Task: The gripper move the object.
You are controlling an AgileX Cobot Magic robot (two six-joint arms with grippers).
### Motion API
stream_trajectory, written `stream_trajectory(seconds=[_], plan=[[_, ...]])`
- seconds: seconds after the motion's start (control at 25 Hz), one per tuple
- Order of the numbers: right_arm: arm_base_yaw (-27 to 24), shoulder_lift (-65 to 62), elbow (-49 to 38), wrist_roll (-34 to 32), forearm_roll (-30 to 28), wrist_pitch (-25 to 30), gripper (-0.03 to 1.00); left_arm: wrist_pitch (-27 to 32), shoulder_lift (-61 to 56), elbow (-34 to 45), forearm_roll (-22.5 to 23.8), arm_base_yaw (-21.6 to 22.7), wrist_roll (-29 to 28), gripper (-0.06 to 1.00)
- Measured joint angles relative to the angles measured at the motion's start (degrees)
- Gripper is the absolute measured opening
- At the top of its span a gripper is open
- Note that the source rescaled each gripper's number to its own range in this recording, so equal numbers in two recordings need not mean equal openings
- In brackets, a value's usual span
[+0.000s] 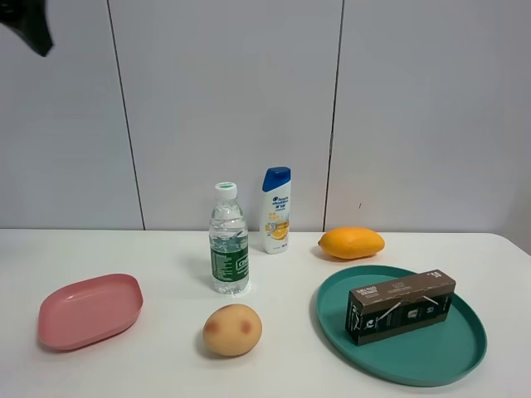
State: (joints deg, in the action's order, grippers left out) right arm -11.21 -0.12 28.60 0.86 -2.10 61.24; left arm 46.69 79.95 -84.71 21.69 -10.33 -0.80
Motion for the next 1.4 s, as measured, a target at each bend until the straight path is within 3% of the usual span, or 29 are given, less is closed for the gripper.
stream_trajectory(seconds=[0.24, 0.48, 0.8, 1.04, 1.4], plan=[[0.0, 0.0, 0.0, 0.0, 0.0, 0.0, 1.0, -0.16, -16.87, 14.22, -7.11, 12.07, 0.1, 1.0], [0.0, 0.0, 0.0, 0.0, 0.0, 0.0, 1.0, 0.37, -35.17, 29.89, -15.27, 18.63, 2.5, 1.0], [0.0, 0.0, 0.0, 0.0, 0.0, 0.0, 1.0, 3.58, -55.57, 45.74, -21.69, 18.93, 2.92, 1.0], [0.0, 0.0, 0.0, 0.0, 0.0, 0.0, 1.0, 9.06, -64.79, 50.08, -24.38, 18.93, 2.92, 1.0], [0.0, 0.0, 0.0, 0.0, 0.0, 0.0, 1.0, 12.46, -67.38, 54.49, -24.8, 18.93, 2.92, 1.0]])
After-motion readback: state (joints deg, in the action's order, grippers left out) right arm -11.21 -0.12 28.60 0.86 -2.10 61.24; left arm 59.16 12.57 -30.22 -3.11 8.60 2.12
